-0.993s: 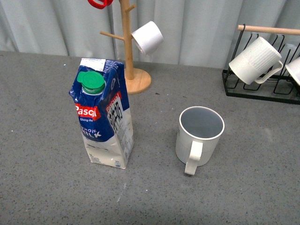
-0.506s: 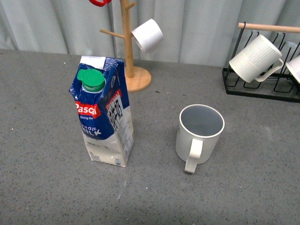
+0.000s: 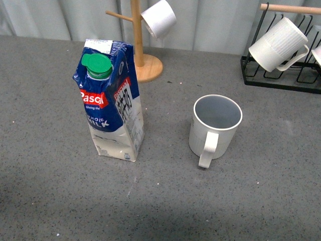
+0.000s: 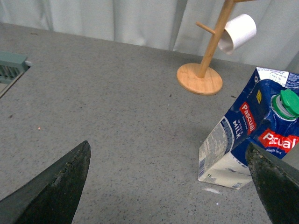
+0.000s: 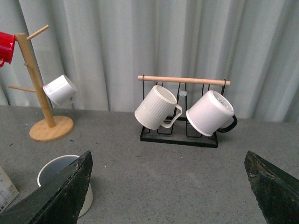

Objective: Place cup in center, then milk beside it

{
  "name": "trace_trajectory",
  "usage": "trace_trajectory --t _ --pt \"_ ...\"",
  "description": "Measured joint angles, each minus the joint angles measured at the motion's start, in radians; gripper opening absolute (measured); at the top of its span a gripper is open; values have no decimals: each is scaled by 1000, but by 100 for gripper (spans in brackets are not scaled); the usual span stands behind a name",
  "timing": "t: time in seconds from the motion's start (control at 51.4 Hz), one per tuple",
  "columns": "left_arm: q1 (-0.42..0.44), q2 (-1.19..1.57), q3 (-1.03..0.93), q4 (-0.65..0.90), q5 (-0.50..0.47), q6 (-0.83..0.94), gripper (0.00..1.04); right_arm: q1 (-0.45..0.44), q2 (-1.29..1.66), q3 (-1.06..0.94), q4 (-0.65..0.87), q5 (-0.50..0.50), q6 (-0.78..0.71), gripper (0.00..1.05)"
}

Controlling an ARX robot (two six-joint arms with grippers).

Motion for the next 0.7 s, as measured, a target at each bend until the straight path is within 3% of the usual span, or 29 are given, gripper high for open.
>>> trace_trajectory --t 0.195,0.487,0.701 --pt "-107 324 97 186 -38 -8 98 0 0 0 0 0 0 95" --pt "-243 479 130 243 -83 -32 98 0 0 0 0 0 0 95" --pt "-263 584 158 304 -88 -32 98 0 0 0 0 0 0 95"
